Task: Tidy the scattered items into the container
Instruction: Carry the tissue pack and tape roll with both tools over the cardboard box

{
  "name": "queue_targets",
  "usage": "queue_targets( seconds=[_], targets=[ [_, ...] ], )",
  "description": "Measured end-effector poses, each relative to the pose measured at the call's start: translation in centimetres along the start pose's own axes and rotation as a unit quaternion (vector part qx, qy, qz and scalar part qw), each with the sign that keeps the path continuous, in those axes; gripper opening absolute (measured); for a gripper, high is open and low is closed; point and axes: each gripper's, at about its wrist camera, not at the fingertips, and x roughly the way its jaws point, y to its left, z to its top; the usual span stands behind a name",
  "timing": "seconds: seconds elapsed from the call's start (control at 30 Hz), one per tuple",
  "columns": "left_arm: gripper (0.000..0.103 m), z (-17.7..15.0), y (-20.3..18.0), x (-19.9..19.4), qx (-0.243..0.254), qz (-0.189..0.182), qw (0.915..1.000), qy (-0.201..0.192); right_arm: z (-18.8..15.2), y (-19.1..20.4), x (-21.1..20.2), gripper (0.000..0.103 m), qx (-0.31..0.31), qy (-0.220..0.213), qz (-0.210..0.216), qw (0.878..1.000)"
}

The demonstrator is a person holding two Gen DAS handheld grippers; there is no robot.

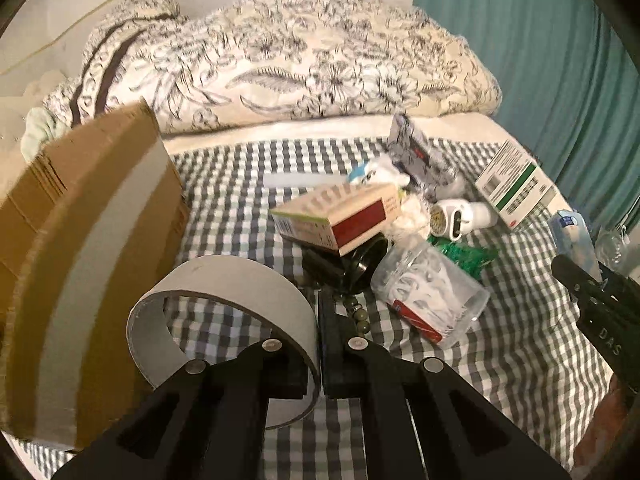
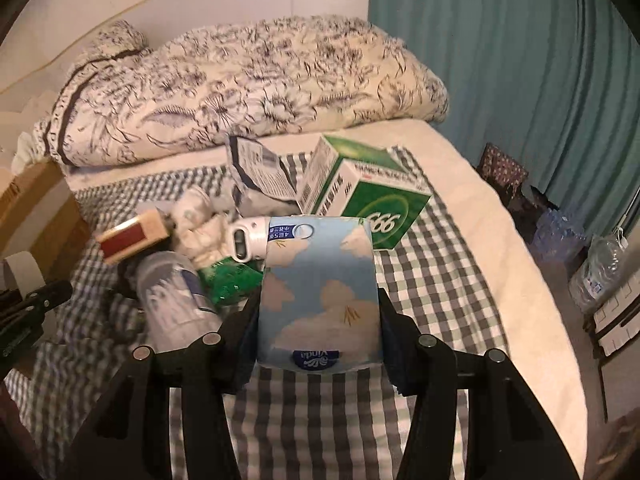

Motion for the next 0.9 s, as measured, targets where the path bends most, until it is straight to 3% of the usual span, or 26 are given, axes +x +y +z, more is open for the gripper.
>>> queue_targets(
  seconds=[0.43, 0.53, 0.9],
  targets=[
    [0.004, 0.5, 0.7, -7.4, -0.011, 0.014, 0.9979, -0.063, 0.4, 1.2, -8.0, 0.051, -0.016, -0.049, 0.01, 0.999],
    [0.004, 0.5, 1.0, -8.9, -0.014, 0.031, 0.9965, -0.077, 0.2, 1.3, -9.2, 0.051, -0.022, -0.056, 0.011, 0.998],
    [0.004, 0.9, 0.7, -13.1, -0.002, 0.03, 0.9943, -0.102, 0.3, 2.0, -12.4, 0.051, -0.025, -0.076, 0.025, 0.996]
  ],
)
